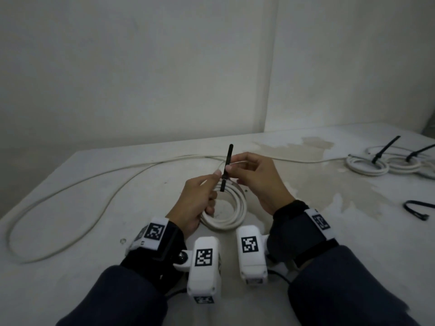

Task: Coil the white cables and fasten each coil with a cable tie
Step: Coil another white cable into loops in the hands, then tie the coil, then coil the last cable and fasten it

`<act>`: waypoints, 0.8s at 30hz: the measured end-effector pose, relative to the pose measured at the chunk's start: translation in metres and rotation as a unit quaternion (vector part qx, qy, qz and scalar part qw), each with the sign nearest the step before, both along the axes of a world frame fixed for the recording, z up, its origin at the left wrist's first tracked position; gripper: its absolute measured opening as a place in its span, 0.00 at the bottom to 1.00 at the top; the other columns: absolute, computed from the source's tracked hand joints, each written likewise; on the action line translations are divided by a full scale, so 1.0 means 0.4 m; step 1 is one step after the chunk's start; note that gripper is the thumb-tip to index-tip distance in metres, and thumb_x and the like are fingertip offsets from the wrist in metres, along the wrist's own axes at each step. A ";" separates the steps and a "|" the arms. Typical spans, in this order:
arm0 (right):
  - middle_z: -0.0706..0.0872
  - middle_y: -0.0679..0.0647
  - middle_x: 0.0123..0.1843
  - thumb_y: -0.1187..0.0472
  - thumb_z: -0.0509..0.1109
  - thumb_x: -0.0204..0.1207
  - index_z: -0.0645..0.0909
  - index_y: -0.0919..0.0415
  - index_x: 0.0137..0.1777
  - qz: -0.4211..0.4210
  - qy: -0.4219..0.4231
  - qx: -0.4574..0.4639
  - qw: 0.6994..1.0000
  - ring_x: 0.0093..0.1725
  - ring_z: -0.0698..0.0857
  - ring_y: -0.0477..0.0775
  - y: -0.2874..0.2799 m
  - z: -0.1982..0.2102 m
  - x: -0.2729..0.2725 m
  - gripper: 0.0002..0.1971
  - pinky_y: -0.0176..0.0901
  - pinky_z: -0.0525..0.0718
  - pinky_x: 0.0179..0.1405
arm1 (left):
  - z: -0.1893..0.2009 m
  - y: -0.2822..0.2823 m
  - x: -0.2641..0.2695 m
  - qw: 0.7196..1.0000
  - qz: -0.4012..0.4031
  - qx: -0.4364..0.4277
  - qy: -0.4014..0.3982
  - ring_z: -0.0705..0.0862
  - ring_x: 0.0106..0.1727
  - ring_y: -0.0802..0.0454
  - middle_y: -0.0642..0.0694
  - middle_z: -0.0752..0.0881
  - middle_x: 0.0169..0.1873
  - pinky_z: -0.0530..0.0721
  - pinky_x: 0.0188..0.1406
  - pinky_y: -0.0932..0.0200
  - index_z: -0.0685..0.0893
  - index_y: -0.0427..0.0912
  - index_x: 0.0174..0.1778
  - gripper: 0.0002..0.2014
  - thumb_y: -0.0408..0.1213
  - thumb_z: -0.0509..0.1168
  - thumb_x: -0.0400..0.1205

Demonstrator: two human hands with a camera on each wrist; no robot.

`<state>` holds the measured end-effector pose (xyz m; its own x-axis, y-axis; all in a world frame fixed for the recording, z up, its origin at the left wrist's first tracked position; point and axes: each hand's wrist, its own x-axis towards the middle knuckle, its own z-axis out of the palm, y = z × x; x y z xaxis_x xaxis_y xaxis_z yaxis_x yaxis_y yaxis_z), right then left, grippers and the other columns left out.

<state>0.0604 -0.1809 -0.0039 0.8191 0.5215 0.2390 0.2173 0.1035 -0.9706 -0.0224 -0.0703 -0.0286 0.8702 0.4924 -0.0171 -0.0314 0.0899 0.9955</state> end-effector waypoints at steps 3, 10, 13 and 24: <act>0.84 0.56 0.34 0.75 0.72 0.73 0.80 0.59 0.37 -0.031 -0.004 0.004 1.000 0.32 0.84 0.45 0.002 0.002 0.008 0.11 0.27 0.78 0.28 | 0.009 -0.024 0.006 0.999 0.002 0.035 -0.010 0.62 0.18 0.59 0.56 0.66 0.16 0.62 0.15 0.68 0.86 0.42 0.44 0.12 0.44 0.61 0.86; 0.83 0.57 0.32 0.78 0.70 0.73 0.79 0.62 0.32 -0.112 0.053 0.055 0.991 0.31 0.81 0.50 -0.064 0.012 0.047 0.13 0.35 0.80 0.29 | 0.040 -0.104 0.068 0.993 -0.035 0.110 -0.021 0.61 0.17 0.57 0.55 0.66 0.14 0.62 0.14 0.69 0.83 0.48 0.29 0.18 0.41 0.60 0.86; 0.82 0.57 0.34 0.76 0.69 0.75 0.78 0.62 0.36 -0.108 0.104 0.031 0.988 0.33 0.81 0.51 -0.142 0.027 0.091 0.10 0.35 0.78 0.28 | 0.050 -0.156 0.120 0.989 -0.064 0.133 -0.004 0.62 0.15 0.58 0.54 0.66 0.13 0.63 0.14 0.68 0.86 0.43 0.37 0.15 0.43 0.61 0.86; 0.86 0.57 0.33 0.57 0.68 0.82 0.84 0.65 0.48 -0.078 0.125 -0.150 0.978 0.26 0.86 0.49 -0.418 0.042 0.236 0.11 0.42 0.88 0.28 | 0.079 -0.340 0.405 0.990 -0.124 0.062 0.007 0.67 0.18 0.56 0.48 0.71 0.22 0.69 0.15 0.67 0.86 0.35 0.47 0.15 0.44 0.61 0.86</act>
<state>0.1549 -0.3480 0.0129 0.9073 0.4020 -0.1231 -0.0395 -0.2101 -0.9769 0.1397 -0.2063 0.0028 0.9646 0.2633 0.0168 -0.0095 -0.0288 0.9995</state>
